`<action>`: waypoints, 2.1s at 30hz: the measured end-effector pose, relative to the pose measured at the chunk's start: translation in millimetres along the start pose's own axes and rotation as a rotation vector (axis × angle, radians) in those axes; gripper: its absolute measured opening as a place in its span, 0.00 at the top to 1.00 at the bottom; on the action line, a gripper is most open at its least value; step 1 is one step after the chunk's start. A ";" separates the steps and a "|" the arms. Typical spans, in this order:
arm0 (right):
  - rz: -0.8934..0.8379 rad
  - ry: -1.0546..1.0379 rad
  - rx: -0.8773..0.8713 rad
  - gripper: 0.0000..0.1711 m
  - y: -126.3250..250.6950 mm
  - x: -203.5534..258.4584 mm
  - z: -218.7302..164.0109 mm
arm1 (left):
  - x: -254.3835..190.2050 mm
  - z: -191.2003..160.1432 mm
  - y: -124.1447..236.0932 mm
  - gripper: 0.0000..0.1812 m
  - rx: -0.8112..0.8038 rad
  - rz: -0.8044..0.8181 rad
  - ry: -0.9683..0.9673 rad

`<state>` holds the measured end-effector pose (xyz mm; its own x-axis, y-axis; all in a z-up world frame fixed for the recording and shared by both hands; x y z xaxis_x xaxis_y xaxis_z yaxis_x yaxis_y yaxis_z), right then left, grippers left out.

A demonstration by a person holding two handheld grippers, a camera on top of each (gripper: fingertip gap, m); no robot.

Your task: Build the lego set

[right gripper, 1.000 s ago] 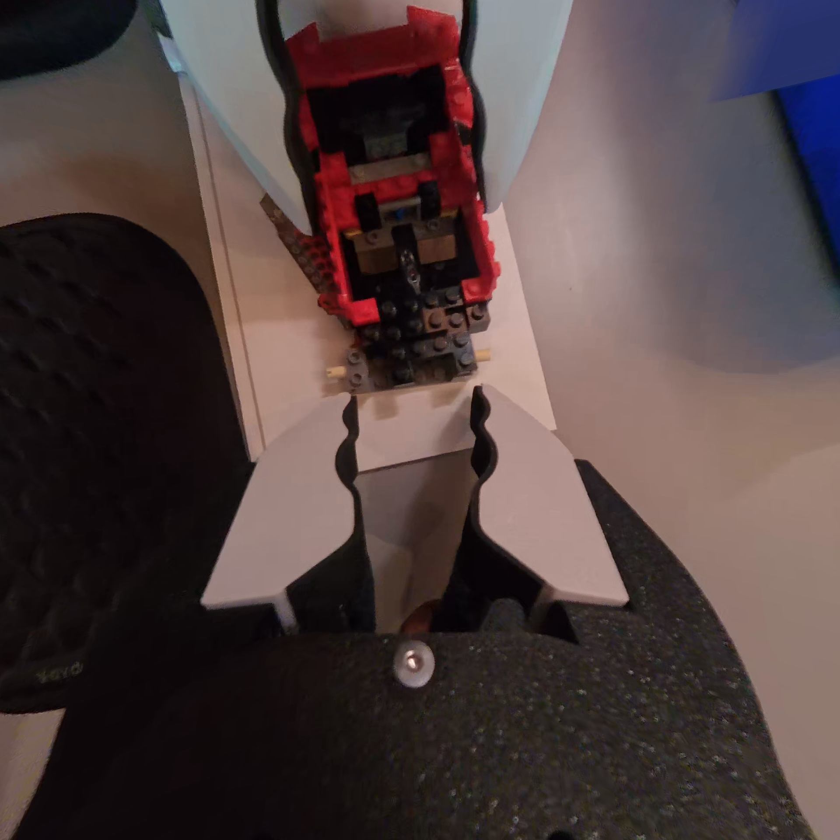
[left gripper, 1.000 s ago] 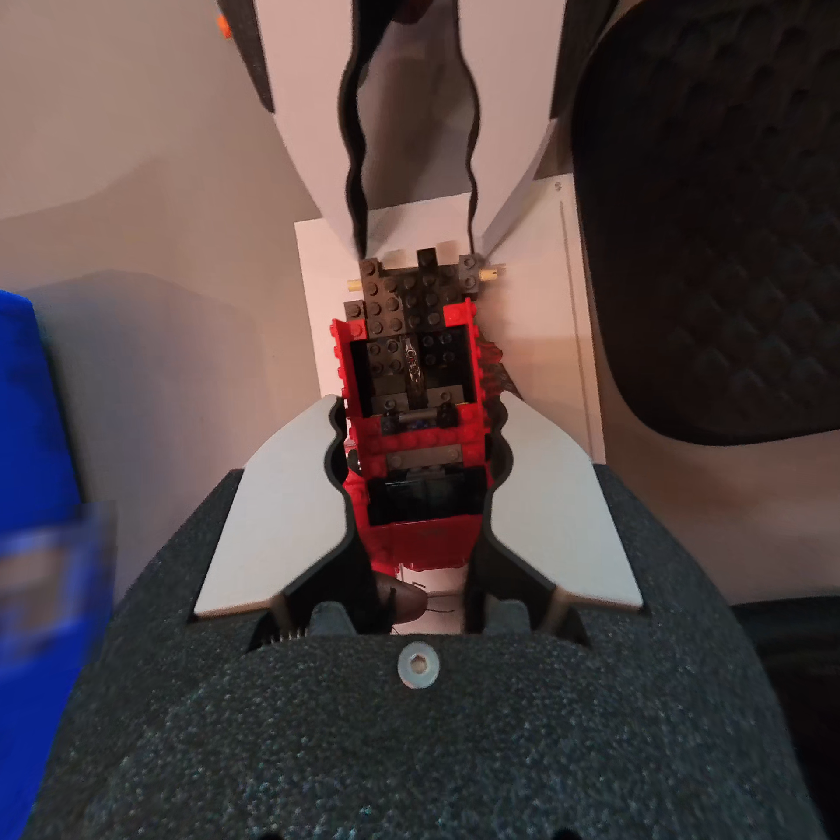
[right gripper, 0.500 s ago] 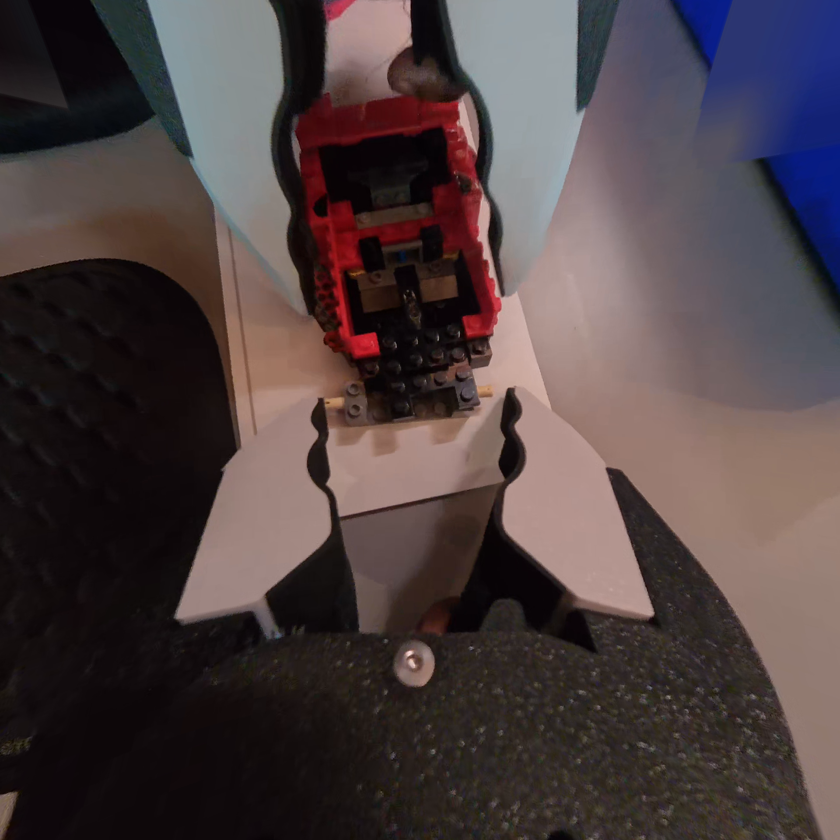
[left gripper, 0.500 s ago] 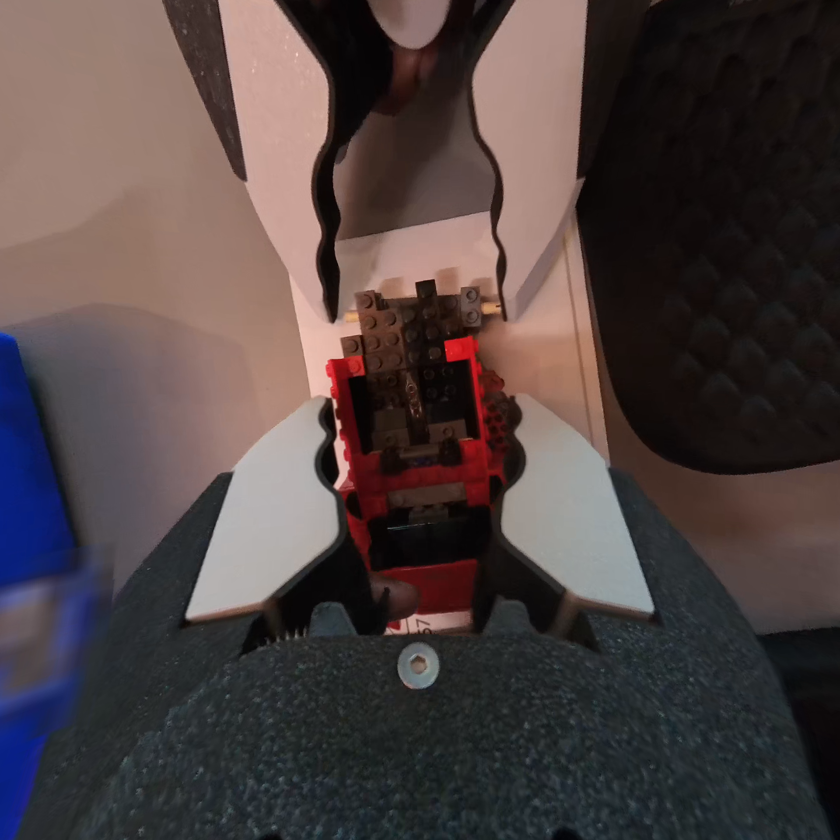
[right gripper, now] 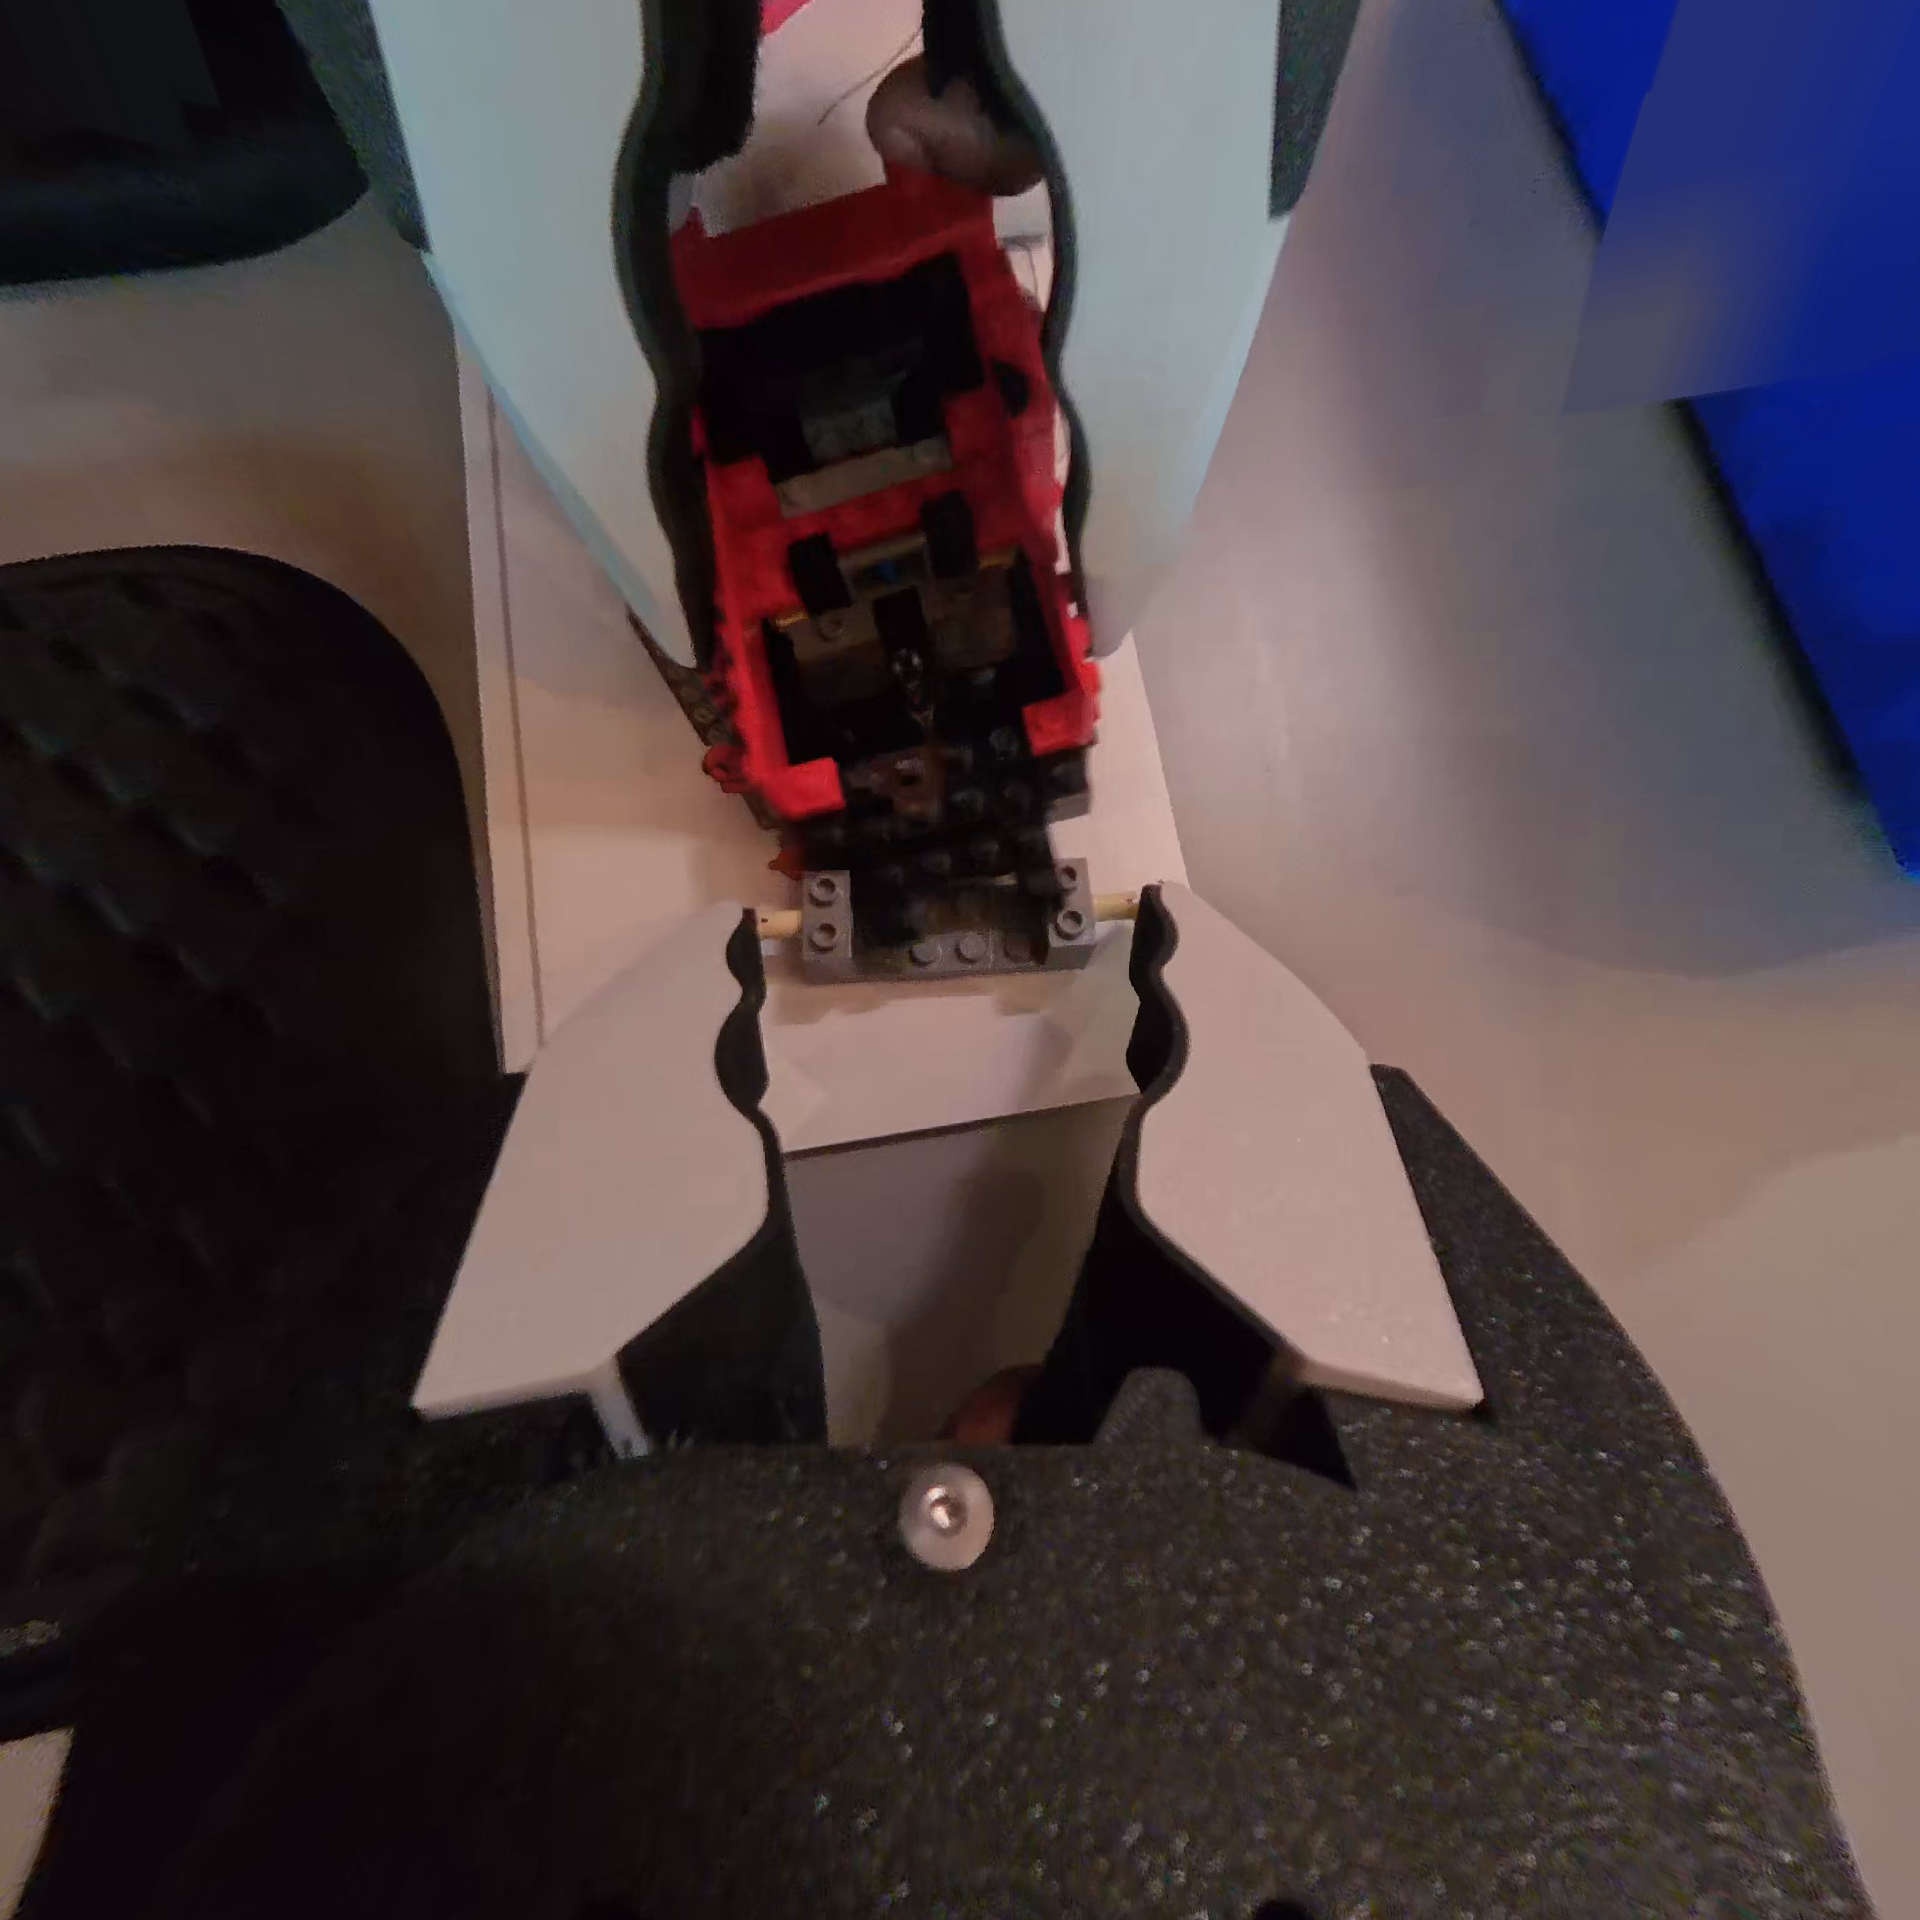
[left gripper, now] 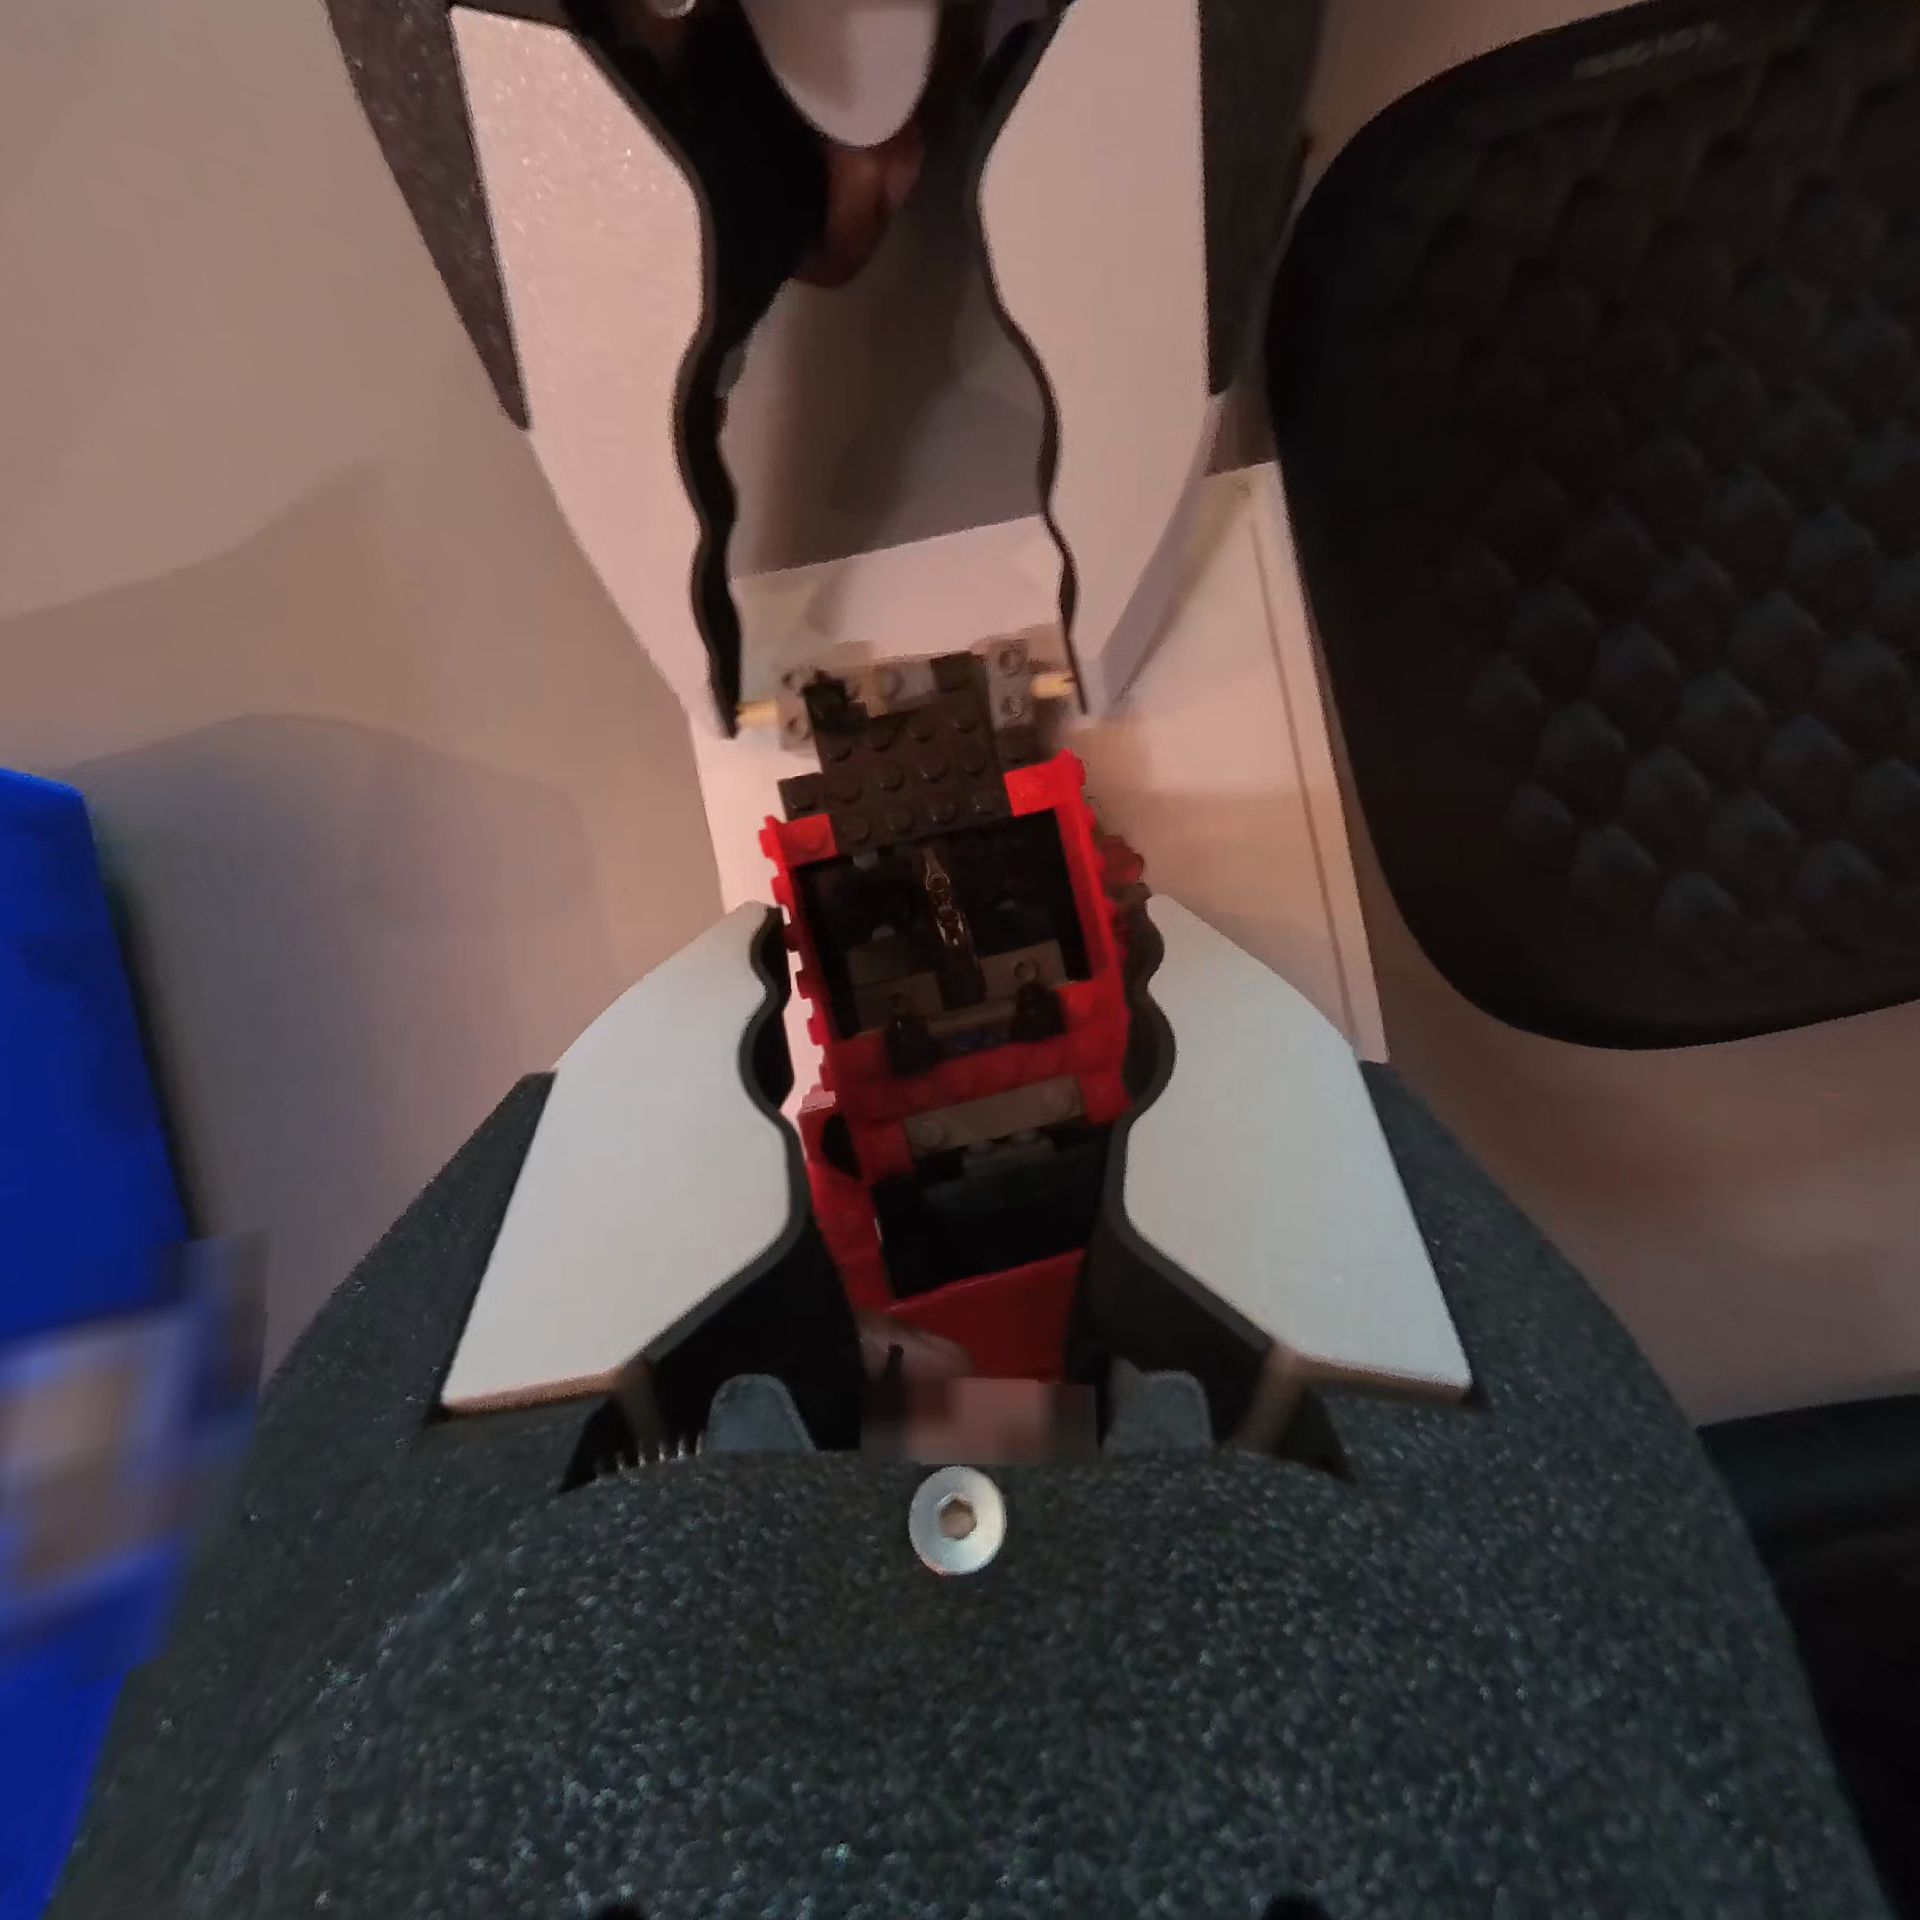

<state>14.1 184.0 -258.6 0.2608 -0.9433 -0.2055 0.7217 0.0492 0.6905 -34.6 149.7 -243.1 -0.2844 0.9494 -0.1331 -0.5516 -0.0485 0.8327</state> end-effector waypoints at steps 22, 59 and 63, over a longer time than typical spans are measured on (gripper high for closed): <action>0.103 -0.055 -0.077 0.88 22.6 -1.0 5.5 | 0.8 -2.5 -6.0 0.64 0.048 -0.016 -0.020; -0.024 -0.001 0.057 1.00 4.4 -4.0 3.8 | -2.2 -6.2 -9.7 0.62 0.090 -0.033 0.014; -0.026 -0.021 0.109 1.00 4.0 -3.9 4.1 | -3.7 -4.2 -5.7 0.62 0.071 -0.030 0.016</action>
<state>13.3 186.5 -252.2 0.2286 -0.9506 -0.2102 0.6535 -0.0102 0.7569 -33.7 145.1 -249.6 -0.2810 0.9451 -0.1668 -0.5035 0.0028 0.8640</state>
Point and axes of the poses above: each gripper's, where its closed fingertips meet, y back along the fingers, z out of its top, x = y × z across the jaws, the point moved 2 cm from there along y, back along the fingers, and after that the axes turned 14 degrees about -z, right-handed, at the moved point
